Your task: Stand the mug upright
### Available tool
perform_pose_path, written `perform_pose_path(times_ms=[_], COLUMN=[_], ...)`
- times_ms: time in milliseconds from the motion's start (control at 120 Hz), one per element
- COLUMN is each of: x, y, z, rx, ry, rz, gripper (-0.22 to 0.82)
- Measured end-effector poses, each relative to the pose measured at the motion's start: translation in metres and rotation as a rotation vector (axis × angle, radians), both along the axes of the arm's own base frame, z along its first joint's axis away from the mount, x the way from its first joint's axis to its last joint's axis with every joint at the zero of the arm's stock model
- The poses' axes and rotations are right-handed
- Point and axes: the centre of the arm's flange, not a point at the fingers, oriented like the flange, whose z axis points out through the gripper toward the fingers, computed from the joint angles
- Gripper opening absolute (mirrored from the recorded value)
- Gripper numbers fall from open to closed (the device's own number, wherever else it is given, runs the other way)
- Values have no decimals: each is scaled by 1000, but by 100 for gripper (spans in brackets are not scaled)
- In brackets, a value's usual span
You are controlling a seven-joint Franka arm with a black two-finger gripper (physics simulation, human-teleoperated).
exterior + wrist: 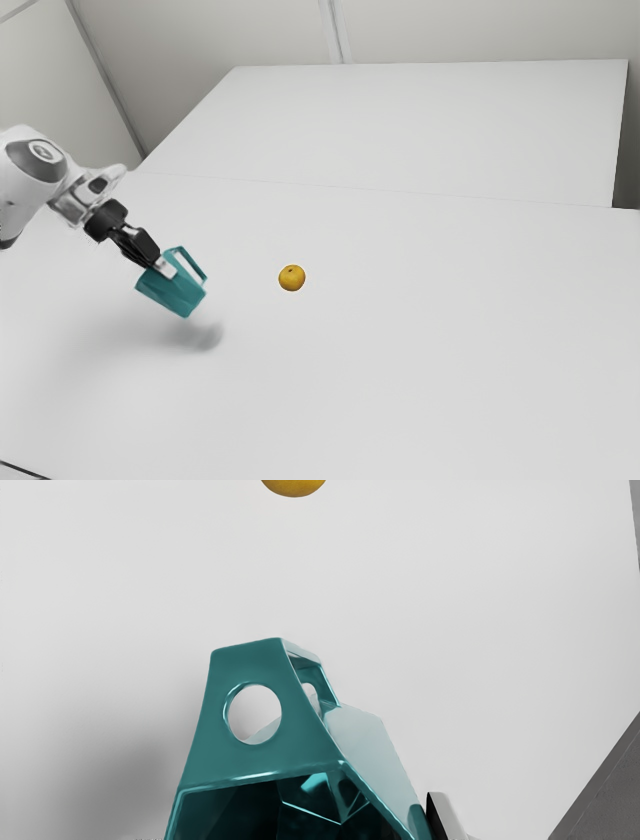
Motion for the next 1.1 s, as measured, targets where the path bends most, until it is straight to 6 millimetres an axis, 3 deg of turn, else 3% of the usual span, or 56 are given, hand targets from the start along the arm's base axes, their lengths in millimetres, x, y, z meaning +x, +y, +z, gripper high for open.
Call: perform_pose_path(times_ms=[117, 367, 492, 583, 908, 1058, 1100], x=[24, 59, 71, 77, 78, 78, 78], y=[-32, -78, -111, -123, -127, -129, -130], z=[18, 33, 36, 24, -39, -50, -50], rx=[181, 487, 599, 636, 683, 691, 690], ry=[10, -7, -29, -27, 0, -2, -4], rz=[-101, -168, -182, -157, -7, 47, 61], gripper=[-17, -18, -18, -18, -18, -18, -12])
